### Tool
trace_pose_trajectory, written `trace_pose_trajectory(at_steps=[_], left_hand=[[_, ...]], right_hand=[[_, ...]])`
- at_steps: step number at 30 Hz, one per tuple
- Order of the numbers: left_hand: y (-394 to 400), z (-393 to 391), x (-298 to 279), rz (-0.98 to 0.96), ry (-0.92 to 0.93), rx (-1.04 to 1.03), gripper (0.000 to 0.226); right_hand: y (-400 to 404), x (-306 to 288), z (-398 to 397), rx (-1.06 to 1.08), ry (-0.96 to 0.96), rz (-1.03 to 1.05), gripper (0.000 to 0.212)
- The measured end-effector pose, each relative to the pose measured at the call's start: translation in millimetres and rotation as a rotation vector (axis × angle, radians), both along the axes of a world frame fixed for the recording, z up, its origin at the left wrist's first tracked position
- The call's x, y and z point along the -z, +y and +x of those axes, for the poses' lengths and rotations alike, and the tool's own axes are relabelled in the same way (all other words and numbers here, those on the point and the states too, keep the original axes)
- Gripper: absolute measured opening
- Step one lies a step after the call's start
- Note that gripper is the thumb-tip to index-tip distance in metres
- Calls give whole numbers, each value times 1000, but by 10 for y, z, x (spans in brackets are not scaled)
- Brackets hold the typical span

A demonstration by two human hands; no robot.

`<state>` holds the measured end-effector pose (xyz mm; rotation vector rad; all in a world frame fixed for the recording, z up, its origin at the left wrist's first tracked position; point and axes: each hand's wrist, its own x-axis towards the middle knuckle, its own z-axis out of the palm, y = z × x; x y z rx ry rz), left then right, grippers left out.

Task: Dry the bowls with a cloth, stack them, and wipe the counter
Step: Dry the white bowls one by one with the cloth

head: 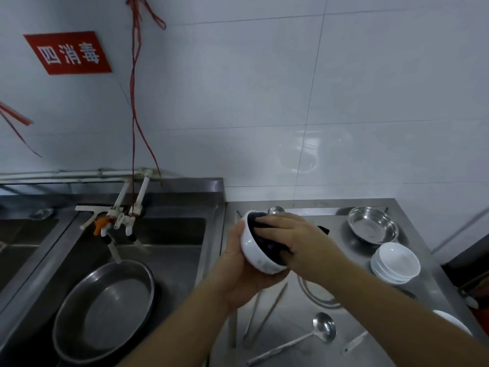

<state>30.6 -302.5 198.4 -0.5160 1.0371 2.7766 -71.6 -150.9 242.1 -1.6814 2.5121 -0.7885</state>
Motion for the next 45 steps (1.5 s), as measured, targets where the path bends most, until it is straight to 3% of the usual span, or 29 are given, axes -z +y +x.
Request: trace_pose_trajectory(at_steps=[3,6,10,13,18,21,24,28,31,35,38,41,45], left_hand=[[-254,-15,-5,-159,-23,-43,84],[-434,-11,-16,-349,4,-47,94],[-562,11,-41,-488,85,82,102],[-625,47,1,-573,178,169,98],[-607,113,-85,-574,284,225,100],[-495,98,-155,-606,332,211,92],[-398,85,-157,-571,265,137,93],[-239,70,-69,-553,167,94,109],[-143,49,-34,-552,132,88,107],[-111,29,-63,-522,130,24,87],[-120,1,-84,-508,120,10,88],[-107,-32,-60,-561,91,-23,93],[-145,-50,-1,-721,136,38,89]], right_hand=[[-292,-104,15,51,8,247,55],[-487,-217,101,150,-138,407,45],[-509,-296,89,178,-479,369,22],[-399,-269,145,225,-982,194,27],[-355,-153,367,404,-1756,-380,16],[-420,-134,516,403,-1909,-653,35],[-486,-132,589,488,-1969,-858,36],[-553,-34,525,798,-1873,-983,24],[-552,104,517,970,-1405,-916,19],[-319,293,528,720,-576,-614,18],[-124,334,407,414,-201,-354,39],[-99,218,337,351,-268,-140,31],[-71,119,323,398,-813,-134,22]])
